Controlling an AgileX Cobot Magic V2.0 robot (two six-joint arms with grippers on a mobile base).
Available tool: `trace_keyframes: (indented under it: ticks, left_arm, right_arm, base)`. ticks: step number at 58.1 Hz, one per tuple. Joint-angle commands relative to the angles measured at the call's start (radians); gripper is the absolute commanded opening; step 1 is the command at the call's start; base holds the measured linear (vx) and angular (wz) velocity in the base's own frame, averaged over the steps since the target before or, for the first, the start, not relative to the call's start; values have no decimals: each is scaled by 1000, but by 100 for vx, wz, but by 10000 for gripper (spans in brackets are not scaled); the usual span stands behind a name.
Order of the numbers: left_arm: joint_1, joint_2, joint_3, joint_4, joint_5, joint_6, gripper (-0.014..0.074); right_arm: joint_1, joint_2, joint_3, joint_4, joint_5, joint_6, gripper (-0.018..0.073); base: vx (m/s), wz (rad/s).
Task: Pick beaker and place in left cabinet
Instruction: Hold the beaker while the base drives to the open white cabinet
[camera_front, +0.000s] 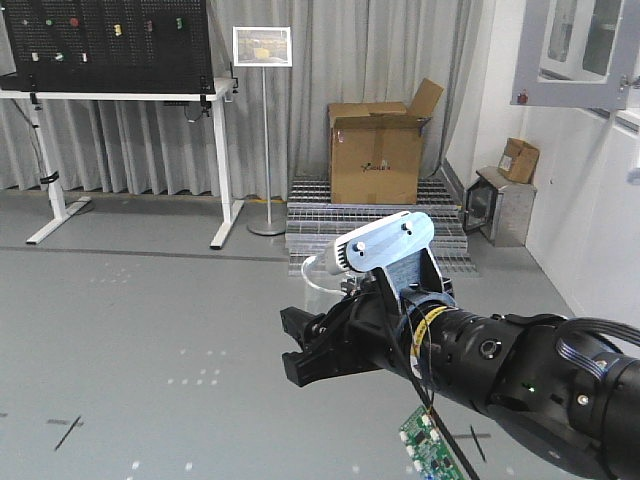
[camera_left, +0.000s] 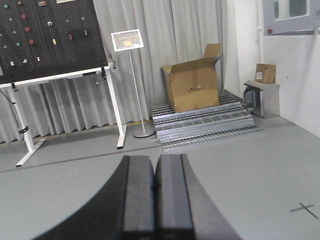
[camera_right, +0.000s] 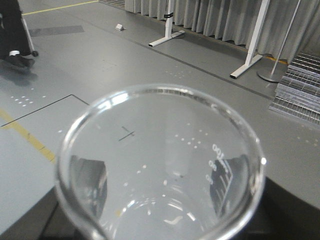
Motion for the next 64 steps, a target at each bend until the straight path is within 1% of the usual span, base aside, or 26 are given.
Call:
trace_keyframes:
  ticks: [1, 64]
  left_arm:
    - [-1, -19, 16, -3, -75, -3, 1]
    - [-1, -19, 16, -3, -75, -3, 1]
  right_arm:
    - [-4, -43, -32, 0, -70, 2, -1]
    - [-4, -43, -32, 0, -63, 2, -1]
  base:
    - [75, -3]
    - [71, -3]
